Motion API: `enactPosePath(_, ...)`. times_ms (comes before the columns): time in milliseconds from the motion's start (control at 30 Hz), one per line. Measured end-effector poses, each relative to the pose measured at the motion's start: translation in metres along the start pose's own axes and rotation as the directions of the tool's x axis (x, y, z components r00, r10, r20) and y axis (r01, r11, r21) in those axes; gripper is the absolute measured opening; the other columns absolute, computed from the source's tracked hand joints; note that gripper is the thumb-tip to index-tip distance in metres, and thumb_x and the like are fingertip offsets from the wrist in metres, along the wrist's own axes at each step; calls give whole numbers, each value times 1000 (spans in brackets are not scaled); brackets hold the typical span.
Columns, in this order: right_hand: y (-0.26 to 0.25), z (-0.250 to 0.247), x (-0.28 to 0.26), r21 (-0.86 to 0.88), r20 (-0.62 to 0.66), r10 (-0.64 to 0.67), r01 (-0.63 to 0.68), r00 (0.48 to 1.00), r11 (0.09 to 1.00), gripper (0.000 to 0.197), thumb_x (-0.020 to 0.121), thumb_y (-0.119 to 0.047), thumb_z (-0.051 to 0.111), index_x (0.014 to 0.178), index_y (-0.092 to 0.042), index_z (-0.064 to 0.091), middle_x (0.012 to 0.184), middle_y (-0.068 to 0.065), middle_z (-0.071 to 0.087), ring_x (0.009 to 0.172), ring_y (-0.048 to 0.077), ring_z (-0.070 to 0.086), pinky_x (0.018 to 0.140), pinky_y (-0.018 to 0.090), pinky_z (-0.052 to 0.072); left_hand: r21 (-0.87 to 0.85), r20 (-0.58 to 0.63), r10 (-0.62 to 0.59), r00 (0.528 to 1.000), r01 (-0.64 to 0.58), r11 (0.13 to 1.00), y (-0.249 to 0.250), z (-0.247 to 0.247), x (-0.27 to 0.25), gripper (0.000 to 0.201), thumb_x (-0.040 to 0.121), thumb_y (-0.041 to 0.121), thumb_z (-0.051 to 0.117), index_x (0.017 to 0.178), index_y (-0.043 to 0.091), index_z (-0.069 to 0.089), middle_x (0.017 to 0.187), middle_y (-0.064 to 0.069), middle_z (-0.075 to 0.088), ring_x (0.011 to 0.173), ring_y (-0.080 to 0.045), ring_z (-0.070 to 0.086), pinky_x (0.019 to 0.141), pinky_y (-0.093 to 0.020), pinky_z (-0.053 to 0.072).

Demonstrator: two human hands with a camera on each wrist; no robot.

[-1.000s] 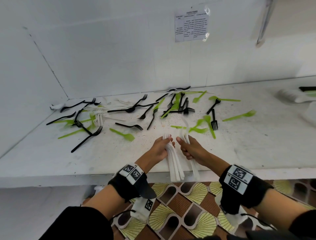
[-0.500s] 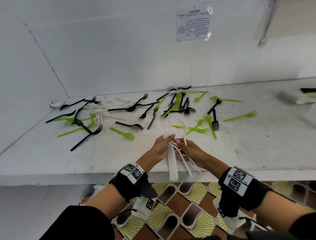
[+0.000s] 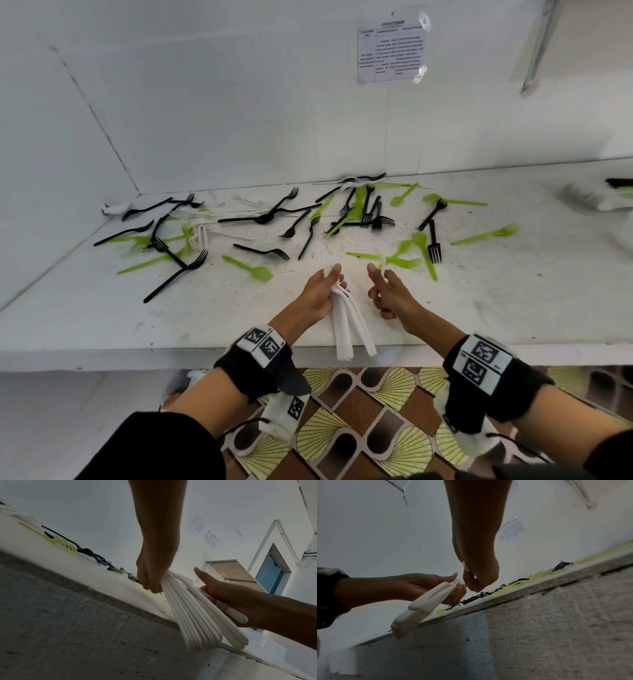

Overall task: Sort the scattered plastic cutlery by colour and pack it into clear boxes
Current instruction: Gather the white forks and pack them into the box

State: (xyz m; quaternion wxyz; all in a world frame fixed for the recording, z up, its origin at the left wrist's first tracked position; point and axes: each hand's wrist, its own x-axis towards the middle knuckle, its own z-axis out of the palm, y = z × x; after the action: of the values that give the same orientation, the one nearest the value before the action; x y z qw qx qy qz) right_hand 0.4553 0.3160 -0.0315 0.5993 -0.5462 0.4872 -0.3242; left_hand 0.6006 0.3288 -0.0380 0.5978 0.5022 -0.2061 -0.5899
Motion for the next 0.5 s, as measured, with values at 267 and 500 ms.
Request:
enactPosePath(267,8,5,-2,-62,60,-87,90,994,994,36,99,-35,39,87,-12,64,68,2,43,46,9,38,35,17,31,-81,-8,-79,997,78,994,2,-6,2,10,95,11,50,86,8,53,77,-4,49,66,-15,47,68,-27,50)
enactPosePath(500,7,3,-5,-101,-9,-102,100,995,990,22,100,-31,38,111,-14,46,59,2,43,43,9,30,33,16,27,-135,16,-112,994,113,984,5,-12,0,19,97,5,43,80,8,50,73,-3,45,65,-13,49,51,-26,53)
